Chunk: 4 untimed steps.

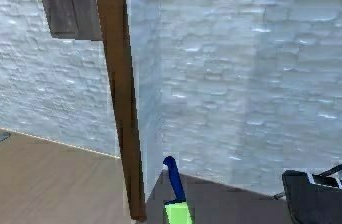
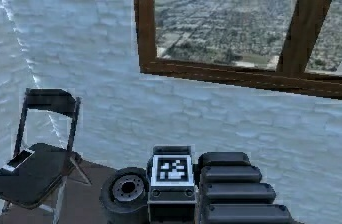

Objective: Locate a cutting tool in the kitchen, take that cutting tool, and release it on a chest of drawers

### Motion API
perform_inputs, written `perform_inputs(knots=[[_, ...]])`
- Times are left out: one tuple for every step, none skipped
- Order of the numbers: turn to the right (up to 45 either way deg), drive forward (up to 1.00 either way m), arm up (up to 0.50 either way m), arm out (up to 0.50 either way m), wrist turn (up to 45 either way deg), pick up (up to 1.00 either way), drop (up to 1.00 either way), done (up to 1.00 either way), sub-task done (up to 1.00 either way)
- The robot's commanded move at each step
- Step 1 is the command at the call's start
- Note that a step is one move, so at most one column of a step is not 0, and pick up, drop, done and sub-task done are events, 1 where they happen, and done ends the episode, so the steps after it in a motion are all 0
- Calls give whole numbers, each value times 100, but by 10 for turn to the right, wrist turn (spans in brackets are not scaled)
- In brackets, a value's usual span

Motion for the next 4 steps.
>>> perform_inputs(knots=[[0,45,0,0,0,0,0,0,0],[-450,0,0,0,0,0,0,0,0],[-240,0,0,0,0,0,0,0,0],[0,100,0,0,0,0,0,0,0]])
